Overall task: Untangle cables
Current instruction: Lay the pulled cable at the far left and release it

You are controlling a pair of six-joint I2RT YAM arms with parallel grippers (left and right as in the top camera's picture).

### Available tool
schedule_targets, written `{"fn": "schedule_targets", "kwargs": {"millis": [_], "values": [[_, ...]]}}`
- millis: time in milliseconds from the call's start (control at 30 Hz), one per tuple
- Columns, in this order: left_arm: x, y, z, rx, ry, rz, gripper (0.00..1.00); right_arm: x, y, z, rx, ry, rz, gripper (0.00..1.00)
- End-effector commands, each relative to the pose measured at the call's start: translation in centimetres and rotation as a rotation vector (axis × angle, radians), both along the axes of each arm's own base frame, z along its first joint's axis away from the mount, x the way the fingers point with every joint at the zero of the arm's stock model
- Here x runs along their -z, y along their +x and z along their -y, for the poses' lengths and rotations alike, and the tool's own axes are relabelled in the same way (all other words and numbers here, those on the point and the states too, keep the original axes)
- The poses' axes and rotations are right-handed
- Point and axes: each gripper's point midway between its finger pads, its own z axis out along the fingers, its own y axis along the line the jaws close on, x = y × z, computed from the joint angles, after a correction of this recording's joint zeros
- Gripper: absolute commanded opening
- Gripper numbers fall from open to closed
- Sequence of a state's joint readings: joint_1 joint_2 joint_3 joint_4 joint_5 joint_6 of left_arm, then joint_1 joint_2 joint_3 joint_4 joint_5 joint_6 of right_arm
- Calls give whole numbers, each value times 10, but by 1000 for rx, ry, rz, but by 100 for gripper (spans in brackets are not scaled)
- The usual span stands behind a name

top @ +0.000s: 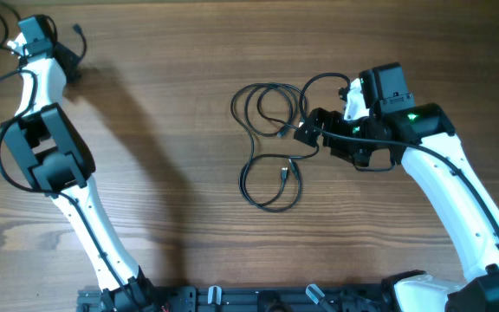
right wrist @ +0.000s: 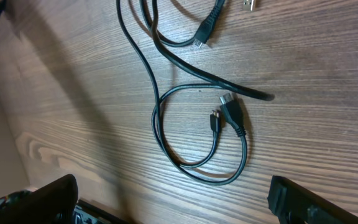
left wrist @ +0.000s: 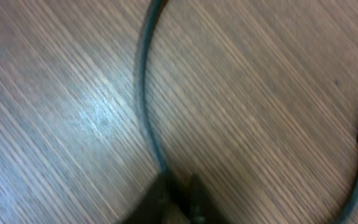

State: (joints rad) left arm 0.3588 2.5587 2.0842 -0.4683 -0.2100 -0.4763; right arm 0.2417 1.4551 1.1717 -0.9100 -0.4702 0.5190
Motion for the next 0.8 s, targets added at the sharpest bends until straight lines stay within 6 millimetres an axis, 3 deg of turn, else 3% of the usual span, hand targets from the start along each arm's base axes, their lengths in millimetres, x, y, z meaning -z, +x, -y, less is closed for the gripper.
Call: {"fn": "schedule_targets", "kwargs": {"millis": [0, 133, 233, 500, 600, 700, 767], "values": [[40, -9, 24, 37, -49, -95, 4, 3, 0, 0, 0, -8, -15, 100], [37, -4, 41, 103, -72, -99, 4, 4, -2, 0, -20, -15, -11, 100], [21, 4, 52, 118, -67, -73, 4, 4, -3, 0, -20, -16, -14, 100], [-81, 35, 124, 172, -95, 113, 4, 4, -3, 0, -20, -16, -12, 100], [-98, 36, 142, 173, -112, 143, 4, 4, -3, 0, -20, -16, -14, 100], [-104, 35, 146, 119, -155, 166, 4, 4, -3, 0, -21, -16, -14, 100], [-107, 36, 136, 76, -158, 192, 4, 5, -4, 0, -21, -17, -17, 100]]}}
